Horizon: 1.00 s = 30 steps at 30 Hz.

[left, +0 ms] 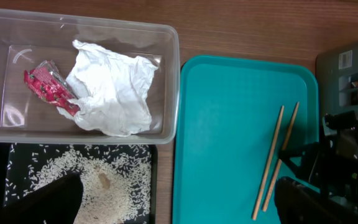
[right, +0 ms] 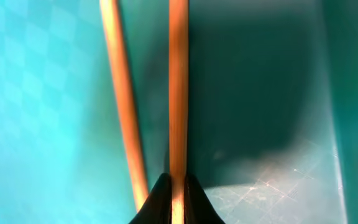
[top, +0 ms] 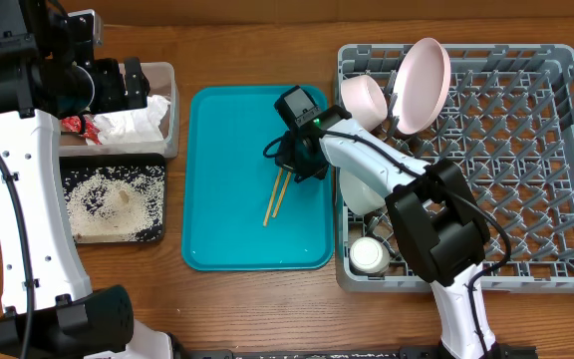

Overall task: Sort waste into correct bins and load items into the dishwasher
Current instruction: 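Close the right gripper on one chopstick and adjust the grip, then carry the chopstick into the dish rack and release it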

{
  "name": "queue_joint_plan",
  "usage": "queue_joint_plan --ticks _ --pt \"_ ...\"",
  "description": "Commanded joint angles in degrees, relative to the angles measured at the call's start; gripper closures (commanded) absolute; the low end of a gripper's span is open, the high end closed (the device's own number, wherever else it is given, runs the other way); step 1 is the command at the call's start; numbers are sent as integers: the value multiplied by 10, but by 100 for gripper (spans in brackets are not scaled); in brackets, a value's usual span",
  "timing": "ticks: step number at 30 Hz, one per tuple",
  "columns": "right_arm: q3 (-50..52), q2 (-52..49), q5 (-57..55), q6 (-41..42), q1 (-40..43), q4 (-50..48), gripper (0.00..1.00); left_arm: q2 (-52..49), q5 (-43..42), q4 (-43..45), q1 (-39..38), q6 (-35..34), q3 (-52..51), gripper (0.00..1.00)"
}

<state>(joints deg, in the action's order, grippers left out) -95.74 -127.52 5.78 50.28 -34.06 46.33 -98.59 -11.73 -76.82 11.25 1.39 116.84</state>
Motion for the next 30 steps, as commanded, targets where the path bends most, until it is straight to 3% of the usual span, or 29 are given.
queue_joint_plan --ticks 1,11,14,16,20,23,30 --pt "-16 -18 -1 -15 1 10 96 -3 1 -1 -4 -7 4 0" --pt "-30 5 -17 -58 1 29 94 -3 1 -1 -4 -7 4 0" --pt "-29 -7 -27 -57 -2 28 83 -3 1 -1 -4 -7 4 0" --pt "-29 -21 -27 -53 -7 24 82 -3 1 -1 -4 -8 4 0" --pt "-29 -44 10 -47 -9 11 82 -3 1 -1 -4 -7 4 0" --pt "-33 -43 18 -47 -6 17 96 -3 1 -1 -4 -8 4 0" --pt "-139 -9 -3 -113 -5 115 96 -3 1 -1 -4 -7 4 0"
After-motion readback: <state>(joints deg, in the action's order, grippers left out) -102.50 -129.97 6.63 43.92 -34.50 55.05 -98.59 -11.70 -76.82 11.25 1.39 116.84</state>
